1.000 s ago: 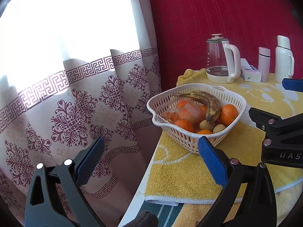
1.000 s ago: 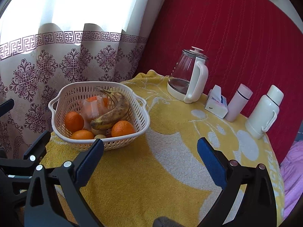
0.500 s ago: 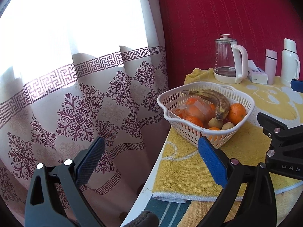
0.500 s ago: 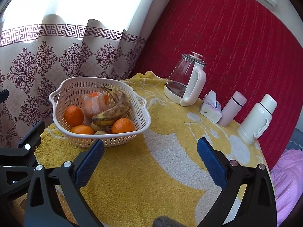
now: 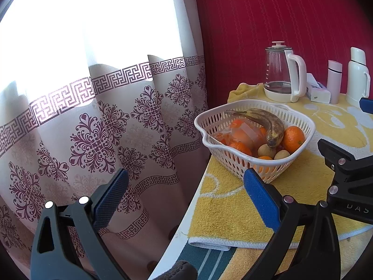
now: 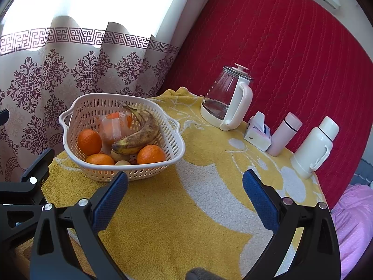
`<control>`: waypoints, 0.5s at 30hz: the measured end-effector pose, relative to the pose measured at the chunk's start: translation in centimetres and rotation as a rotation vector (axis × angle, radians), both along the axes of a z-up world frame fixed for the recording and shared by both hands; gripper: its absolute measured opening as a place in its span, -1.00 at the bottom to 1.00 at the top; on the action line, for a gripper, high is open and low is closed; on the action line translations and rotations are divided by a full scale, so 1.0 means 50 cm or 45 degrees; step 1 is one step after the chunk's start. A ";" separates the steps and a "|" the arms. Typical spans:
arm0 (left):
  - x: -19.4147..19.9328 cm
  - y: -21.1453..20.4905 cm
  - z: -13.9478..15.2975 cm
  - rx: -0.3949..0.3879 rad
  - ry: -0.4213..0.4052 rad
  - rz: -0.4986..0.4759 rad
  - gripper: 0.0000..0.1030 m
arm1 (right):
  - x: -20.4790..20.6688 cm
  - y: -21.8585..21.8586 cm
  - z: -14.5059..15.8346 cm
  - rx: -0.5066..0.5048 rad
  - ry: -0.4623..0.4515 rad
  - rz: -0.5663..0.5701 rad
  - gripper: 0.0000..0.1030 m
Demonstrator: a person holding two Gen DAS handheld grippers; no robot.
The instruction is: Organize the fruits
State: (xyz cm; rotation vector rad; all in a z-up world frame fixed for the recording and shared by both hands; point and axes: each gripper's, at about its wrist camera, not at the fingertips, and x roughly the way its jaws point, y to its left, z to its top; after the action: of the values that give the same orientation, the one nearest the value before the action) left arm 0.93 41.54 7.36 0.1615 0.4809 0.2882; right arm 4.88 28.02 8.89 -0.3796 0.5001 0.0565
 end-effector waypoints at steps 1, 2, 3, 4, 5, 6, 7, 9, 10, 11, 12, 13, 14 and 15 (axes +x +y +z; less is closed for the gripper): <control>0.000 0.001 0.000 -0.001 -0.001 -0.001 0.95 | 0.000 0.000 0.000 0.001 -0.001 0.000 0.90; 0.000 0.001 0.000 -0.001 -0.001 -0.001 0.95 | 0.000 0.000 0.000 0.002 -0.001 0.000 0.90; 0.000 0.001 0.000 -0.002 0.000 0.000 0.95 | 0.000 0.000 0.000 0.002 -0.001 0.000 0.90; 0.000 0.001 0.000 -0.001 0.000 0.000 0.95 | 0.000 0.000 0.000 0.001 0.000 -0.001 0.90; 0.001 0.002 -0.001 -0.001 0.001 0.001 0.95 | 0.000 0.000 0.000 0.001 0.000 -0.003 0.90; 0.001 0.002 0.000 -0.002 0.001 0.000 0.95 | 0.001 0.000 0.000 0.002 0.001 -0.006 0.90; 0.001 0.003 -0.001 -0.003 0.002 0.000 0.95 | 0.001 0.000 0.000 0.003 0.002 -0.008 0.90; 0.001 0.003 -0.001 -0.004 0.002 0.000 0.95 | 0.002 -0.002 -0.001 0.006 0.007 -0.009 0.90; 0.001 0.003 -0.001 -0.006 0.003 -0.001 0.95 | 0.002 -0.002 -0.001 0.008 0.009 -0.009 0.90; 0.001 0.005 -0.001 -0.008 0.003 -0.001 0.95 | 0.002 -0.002 -0.001 0.008 0.008 -0.009 0.90; 0.001 0.005 -0.001 -0.007 0.003 -0.001 0.95 | 0.002 -0.003 -0.001 0.009 0.009 -0.008 0.90; 0.001 0.005 -0.002 -0.006 0.004 -0.001 0.95 | 0.002 -0.003 -0.002 0.009 0.010 -0.008 0.90; 0.001 0.005 -0.002 -0.007 0.004 -0.001 0.95 | 0.002 -0.003 -0.002 0.011 0.011 -0.006 0.90; 0.001 0.006 -0.002 -0.008 0.005 0.000 0.95 | 0.002 -0.003 -0.003 0.012 0.013 -0.004 0.90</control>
State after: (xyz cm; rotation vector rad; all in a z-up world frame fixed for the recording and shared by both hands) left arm 0.96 41.82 7.25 0.1561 0.4857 0.2861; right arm 4.99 27.86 8.75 -0.3693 0.5106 0.0578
